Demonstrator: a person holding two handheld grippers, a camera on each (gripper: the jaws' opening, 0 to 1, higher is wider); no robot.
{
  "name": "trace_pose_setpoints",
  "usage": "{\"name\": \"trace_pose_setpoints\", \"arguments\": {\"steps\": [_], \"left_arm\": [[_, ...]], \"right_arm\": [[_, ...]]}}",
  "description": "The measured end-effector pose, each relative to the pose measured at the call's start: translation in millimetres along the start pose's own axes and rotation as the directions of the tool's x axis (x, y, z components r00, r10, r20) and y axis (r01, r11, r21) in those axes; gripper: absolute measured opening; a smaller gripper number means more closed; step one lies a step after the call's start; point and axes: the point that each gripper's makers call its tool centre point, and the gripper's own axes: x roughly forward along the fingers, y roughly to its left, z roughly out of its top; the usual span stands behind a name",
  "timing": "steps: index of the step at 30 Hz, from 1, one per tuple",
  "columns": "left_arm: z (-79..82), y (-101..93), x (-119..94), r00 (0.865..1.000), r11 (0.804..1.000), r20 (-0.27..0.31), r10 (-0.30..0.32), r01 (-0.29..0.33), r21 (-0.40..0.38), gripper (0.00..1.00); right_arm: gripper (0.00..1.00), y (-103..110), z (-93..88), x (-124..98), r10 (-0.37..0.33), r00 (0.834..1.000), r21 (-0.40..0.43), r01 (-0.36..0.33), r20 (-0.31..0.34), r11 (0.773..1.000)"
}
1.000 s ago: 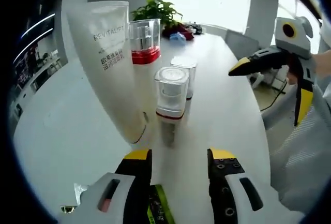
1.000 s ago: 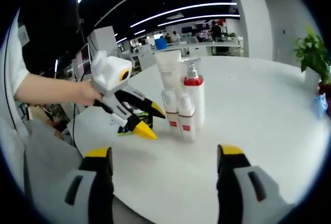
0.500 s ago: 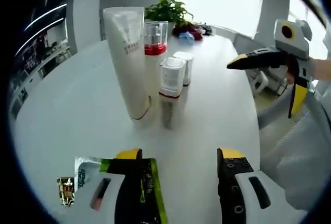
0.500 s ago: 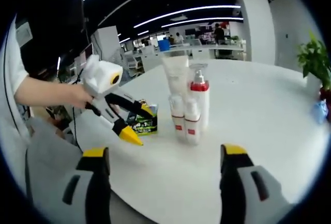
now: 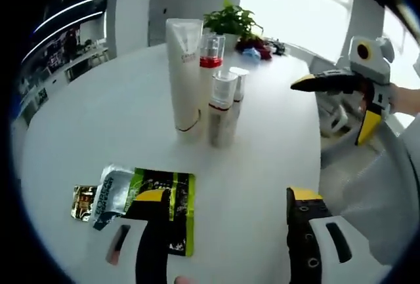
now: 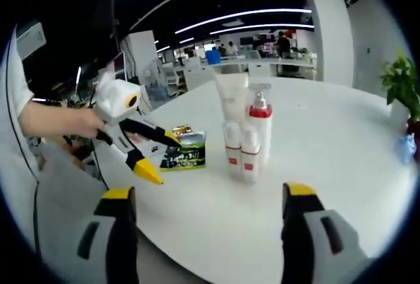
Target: Arrange the skincare products in the storage area until every visible bottle or jar stands upright without overlapping.
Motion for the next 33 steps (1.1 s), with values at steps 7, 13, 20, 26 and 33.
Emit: {"name": "trace_pose_setpoints", "arguments": {"steps": [7,13,20,26,33], "left_arm": [[-16.8,-2.0,-22,0.999,0.998,0.005,0.044,-0.044,-0.054,0.78],[-31.9,-2.3,-41,0.997,0.992,0.002,0.082,-0.081,-0.100,0.81],[-42.8,-4.4,-64,0.992,0.978,0.022,0.126,-0.121,-0.168,0.85],[-53.5,-3.3,-81,0.984,0.959,0.036,0.172,-0.159,-0.232,0.87],[-66.2,-6.2,-96,0.975,0.942,0.040,0.221,-0.202,-0.268,0.89]], "right_arm": [[0.94,6,-0.6,-6,0.009,1.000,-0.004,-0.009,0.006,1.000],[0.96,10,-1.4,-10,0.018,1.000,0.002,-0.018,0.009,1.000],[0.99,12,-2.5,-14,0.020,1.000,0.014,-0.021,0.018,1.000],[1.00,15,-1.2,-15,0.029,0.999,0.013,-0.030,0.022,0.999],[1.00,19,-1.1,-18,0.035,0.999,0.007,-0.036,0.022,0.999]]}}
